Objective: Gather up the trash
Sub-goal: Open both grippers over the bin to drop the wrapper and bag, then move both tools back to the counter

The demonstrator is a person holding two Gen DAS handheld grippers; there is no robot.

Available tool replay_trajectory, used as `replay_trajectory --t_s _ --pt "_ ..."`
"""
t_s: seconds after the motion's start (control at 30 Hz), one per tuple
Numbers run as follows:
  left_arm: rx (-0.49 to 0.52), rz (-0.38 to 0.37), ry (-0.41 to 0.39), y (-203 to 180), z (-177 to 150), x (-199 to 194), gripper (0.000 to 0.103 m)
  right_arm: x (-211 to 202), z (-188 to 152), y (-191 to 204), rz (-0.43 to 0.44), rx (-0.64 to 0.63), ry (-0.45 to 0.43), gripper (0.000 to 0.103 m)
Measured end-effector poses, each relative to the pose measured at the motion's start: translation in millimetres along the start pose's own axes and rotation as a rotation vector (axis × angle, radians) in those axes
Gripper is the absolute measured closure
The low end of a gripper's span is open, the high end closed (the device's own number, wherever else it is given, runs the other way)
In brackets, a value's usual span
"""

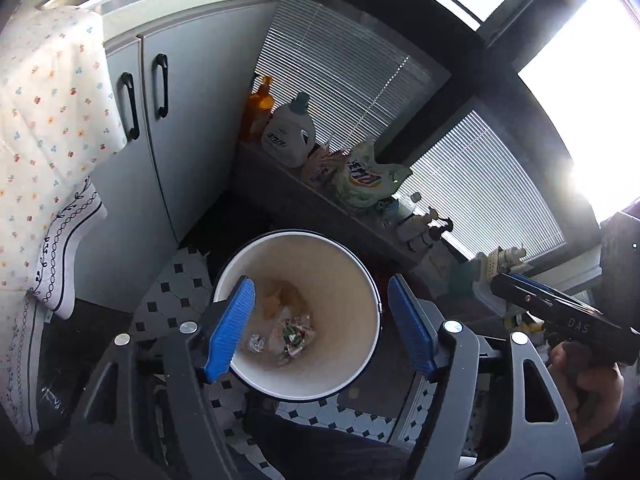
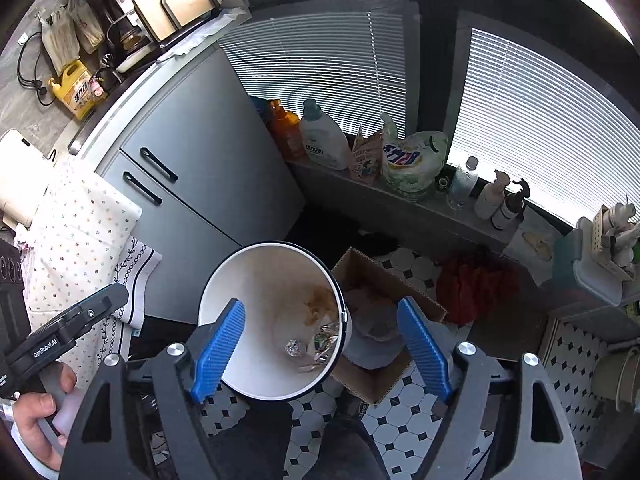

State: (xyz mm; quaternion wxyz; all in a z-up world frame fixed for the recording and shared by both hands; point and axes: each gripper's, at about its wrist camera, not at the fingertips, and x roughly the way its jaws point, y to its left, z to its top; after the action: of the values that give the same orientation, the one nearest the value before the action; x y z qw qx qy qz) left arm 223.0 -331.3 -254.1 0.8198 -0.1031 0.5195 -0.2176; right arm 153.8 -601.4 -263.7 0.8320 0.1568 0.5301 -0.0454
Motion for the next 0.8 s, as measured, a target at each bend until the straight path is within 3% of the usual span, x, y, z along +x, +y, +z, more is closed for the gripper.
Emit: replay_trajectory --t_s 0.13,0.43,0.8 --pt "-0.045 0.057 -0.071 19.3 5.9 -32.7 0.023 -1.7 13.4 29.7 0.040 -0.050 -0.030 0.013" --pt "-0.181 0.195 -0.274 74.5 14.8 -120.0 0.010 -13.3 45.1 122.9 0.169 -0.216 -0.085 0.008" --pt "-0.340 0.373 -0.465 144.0 -11.1 -218.6 0.008 -31.7 57.2 257.5 0.320 -0.446 -0.176 0.008"
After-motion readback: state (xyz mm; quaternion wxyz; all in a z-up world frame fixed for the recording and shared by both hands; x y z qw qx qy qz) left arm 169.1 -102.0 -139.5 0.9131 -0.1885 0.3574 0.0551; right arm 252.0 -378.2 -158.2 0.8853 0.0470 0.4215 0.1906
